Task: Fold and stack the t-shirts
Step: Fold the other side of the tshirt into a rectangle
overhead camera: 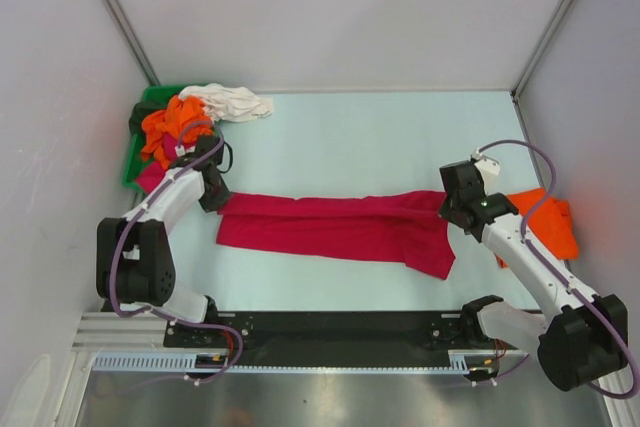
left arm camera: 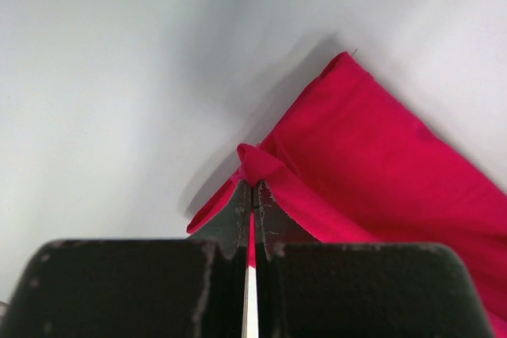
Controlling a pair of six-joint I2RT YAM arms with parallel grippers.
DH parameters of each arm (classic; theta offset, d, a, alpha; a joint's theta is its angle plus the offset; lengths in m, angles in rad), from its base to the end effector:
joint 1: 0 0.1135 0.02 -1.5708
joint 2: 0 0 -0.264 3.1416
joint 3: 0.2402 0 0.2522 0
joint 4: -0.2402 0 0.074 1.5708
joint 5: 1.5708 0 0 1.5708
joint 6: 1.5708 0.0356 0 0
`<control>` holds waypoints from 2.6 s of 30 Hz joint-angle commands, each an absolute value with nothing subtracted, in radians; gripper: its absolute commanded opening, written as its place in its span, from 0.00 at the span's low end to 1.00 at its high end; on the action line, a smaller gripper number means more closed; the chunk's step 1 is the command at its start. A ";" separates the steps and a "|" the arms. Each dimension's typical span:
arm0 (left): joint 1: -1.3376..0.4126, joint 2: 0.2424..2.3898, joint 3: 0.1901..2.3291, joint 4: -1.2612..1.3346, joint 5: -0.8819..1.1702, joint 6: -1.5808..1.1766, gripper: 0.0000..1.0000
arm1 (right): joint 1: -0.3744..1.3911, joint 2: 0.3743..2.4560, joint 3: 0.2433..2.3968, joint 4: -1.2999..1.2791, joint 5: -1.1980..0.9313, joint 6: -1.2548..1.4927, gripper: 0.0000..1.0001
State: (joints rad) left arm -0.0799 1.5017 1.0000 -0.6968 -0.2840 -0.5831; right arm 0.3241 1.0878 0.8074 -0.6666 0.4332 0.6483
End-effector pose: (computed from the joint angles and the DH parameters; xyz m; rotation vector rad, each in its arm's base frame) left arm 0.2846 -0.0128 0.2109 -0.7406 2.5899 0.1989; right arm 0.2052 0.0532 0.2509 0.5544 2.3367 -0.1052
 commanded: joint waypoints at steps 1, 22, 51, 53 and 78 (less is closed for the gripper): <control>-0.067 1.497 0.985 -0.683 -0.316 -0.571 0.00 | 0.328 1.043 0.772 -0.704 0.457 0.684 0.00; -0.067 1.589 0.973 -0.692 -0.310 -0.561 0.31 | 0.368 1.083 0.730 -0.788 0.449 0.819 0.06; -0.276 1.634 1.058 -0.572 -0.144 -0.615 0.43 | 0.462 1.459 0.931 -0.419 0.275 0.663 0.27; -0.276 1.649 1.066 -0.571 -0.150 -0.608 0.43 | 0.462 1.483 0.940 -0.411 0.278 0.660 0.27; -0.198 1.669 1.034 -0.652 -0.241 -0.627 0.36 | 0.483 1.549 0.962 -0.357 0.248 0.626 0.24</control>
